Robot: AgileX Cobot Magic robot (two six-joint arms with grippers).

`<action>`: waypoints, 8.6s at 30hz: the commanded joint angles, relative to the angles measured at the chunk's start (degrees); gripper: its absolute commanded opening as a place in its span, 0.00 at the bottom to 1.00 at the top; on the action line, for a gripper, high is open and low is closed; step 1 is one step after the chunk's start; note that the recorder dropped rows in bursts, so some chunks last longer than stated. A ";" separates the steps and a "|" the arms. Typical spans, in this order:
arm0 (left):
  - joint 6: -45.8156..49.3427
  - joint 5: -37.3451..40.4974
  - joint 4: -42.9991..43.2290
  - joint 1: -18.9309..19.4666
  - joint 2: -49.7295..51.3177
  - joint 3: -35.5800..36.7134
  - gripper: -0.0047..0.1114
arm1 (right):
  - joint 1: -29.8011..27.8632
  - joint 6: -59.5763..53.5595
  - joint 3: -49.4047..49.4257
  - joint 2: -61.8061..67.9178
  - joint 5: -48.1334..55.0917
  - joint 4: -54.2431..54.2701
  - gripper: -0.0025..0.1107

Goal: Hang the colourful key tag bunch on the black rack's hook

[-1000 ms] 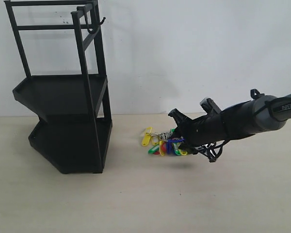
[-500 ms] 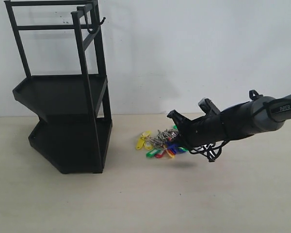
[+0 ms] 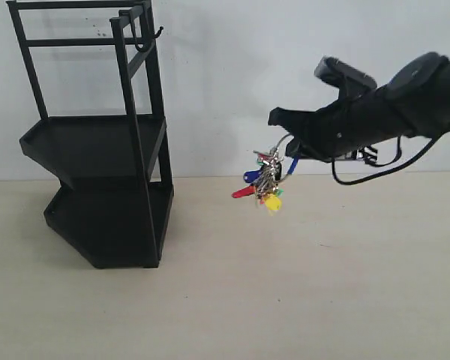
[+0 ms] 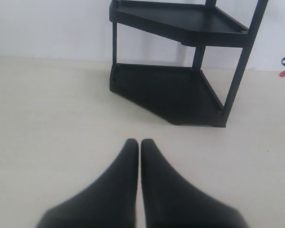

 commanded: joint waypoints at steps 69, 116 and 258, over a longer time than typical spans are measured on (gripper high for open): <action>0.20 -0.55 0.28 -0.04 -0.12 -0.08 0.08 | 15.65 16.34 3.92 -17.87 -0.65 -39.16 0.02; 0.20 -0.55 0.28 -0.04 -0.12 -0.08 0.08 | 22.12 23.00 -21.82 -0.62 -8.29 -50.94 0.02; 0.20 -0.55 0.28 -0.04 -0.12 -0.08 0.08 | 20.85 30.07 46.38 -38.09 -20.94 -40.63 0.02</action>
